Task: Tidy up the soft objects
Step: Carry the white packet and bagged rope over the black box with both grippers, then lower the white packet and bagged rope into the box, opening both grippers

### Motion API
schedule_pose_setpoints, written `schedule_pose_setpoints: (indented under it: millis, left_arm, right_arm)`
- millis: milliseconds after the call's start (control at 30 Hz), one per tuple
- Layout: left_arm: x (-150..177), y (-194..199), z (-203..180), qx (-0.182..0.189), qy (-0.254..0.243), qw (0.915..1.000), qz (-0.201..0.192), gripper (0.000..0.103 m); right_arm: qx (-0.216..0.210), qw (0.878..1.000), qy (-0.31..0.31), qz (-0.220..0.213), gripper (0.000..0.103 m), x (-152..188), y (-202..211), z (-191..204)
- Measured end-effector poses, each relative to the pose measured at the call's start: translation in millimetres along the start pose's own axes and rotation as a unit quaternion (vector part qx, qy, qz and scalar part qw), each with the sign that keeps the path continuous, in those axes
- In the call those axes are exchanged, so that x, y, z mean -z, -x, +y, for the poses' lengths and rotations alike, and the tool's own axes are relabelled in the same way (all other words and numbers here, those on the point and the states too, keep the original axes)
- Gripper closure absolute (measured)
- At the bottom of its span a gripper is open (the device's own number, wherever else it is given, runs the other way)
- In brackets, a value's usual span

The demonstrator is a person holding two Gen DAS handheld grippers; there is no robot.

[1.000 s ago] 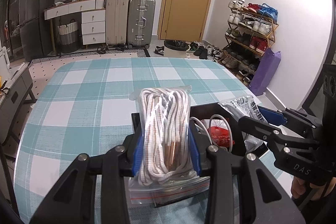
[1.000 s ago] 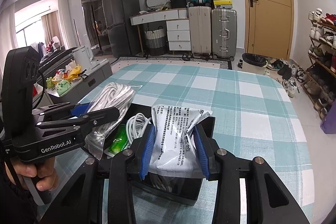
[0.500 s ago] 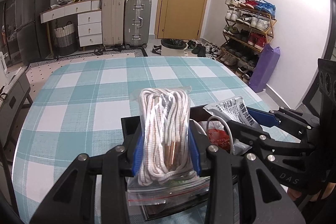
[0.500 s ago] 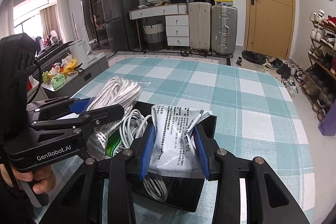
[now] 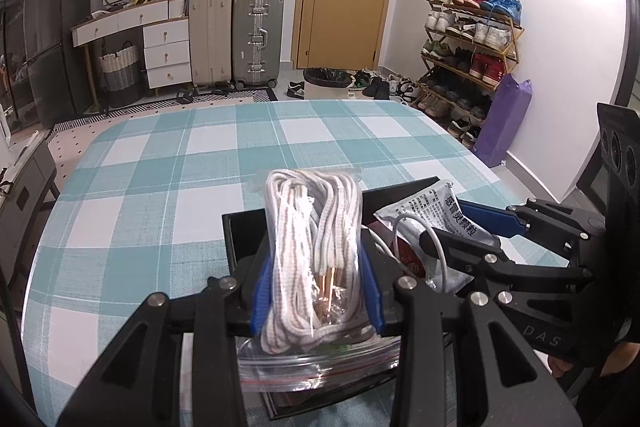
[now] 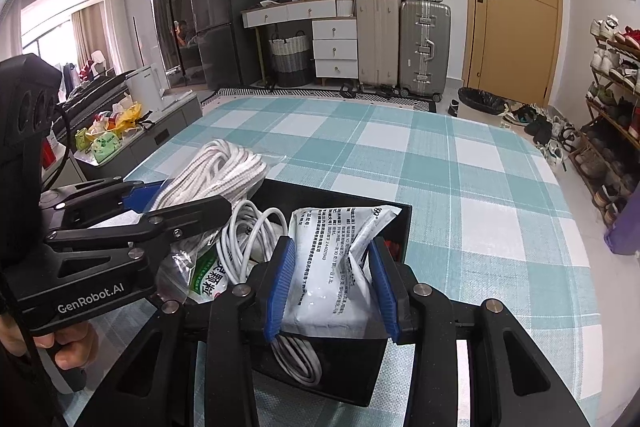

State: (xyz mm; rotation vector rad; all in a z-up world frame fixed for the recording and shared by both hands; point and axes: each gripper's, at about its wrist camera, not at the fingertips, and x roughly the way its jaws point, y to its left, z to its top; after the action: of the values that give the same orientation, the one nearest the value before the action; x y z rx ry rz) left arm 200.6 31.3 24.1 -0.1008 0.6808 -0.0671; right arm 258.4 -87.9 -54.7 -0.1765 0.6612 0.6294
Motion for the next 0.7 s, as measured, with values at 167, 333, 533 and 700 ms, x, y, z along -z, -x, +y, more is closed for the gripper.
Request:
schedule_pose_setpoints:
  millis: [167,333,533,700]
  left_arm:
    - [2,0,0,-0.004,0.000,1.0000,0.001,0.064]
    - [6,4,0,-0.012,-0.005,0.9999,0.002,0.051]
    - [10,17,1,-0.009,0.003,1.0000,-0.001,0.022]
    - [14,33,-2,-0.009,0.000,0.9998,-0.016,0.004]
  right_arm:
    - [0.000,1.000,0.004,-0.005,0.063,2,5,0]
    - [0.007,1.000,0.008,-0.019,0.059,3,16,-3]
    - [0.016,0.999,0.012,-0.029,0.047,8,31,-7]
    - [0.016,0.999,0.009,-0.045,0.023,16,49,-8]
